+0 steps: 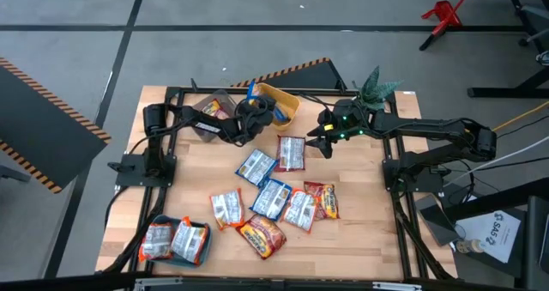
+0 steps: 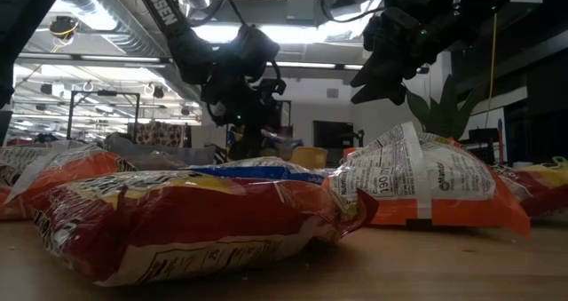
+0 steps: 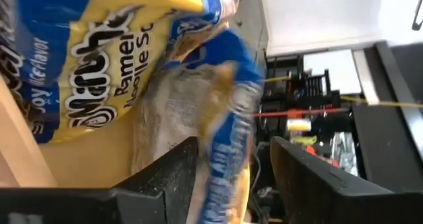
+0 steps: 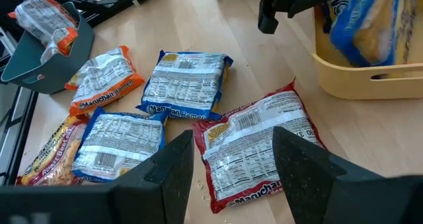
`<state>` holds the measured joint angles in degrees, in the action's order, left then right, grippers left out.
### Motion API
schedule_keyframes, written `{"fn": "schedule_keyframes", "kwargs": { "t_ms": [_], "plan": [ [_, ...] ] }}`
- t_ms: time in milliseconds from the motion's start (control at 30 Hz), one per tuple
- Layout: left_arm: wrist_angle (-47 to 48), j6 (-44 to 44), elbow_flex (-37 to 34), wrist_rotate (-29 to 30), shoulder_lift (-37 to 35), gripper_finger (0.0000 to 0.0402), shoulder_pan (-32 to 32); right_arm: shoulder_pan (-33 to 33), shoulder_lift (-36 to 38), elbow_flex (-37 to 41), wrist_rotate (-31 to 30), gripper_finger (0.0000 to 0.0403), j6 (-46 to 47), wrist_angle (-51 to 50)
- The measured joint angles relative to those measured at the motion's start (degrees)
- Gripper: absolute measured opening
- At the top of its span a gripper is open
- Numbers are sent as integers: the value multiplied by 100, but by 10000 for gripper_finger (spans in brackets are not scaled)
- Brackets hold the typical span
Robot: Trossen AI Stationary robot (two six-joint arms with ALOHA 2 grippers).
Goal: Sort Maruchan noodles
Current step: Put the blue noodle pack into the yellow bin
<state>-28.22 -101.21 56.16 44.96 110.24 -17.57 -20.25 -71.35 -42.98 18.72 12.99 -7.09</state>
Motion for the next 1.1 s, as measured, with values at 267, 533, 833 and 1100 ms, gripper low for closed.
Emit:
{"fn": "schedule_keyframes", "kwargs": {
  "t_ms": [267,533,833,1100],
  "plan": [
    [-62,44,-2,-935,0,187,-16,0,0,0,27,191,-2,-2],
    [-162,435,-6,-1771,-138,187,-10,0,0,0,44,191,-2,-2],
    [434,67,-7,-2750,-138,184,-6,0,0,0,44,191,-2,3],
    [931,-415,9,-2827,-151,183,-55,0,0,-2,45,191,-2,17]
  ]
}}
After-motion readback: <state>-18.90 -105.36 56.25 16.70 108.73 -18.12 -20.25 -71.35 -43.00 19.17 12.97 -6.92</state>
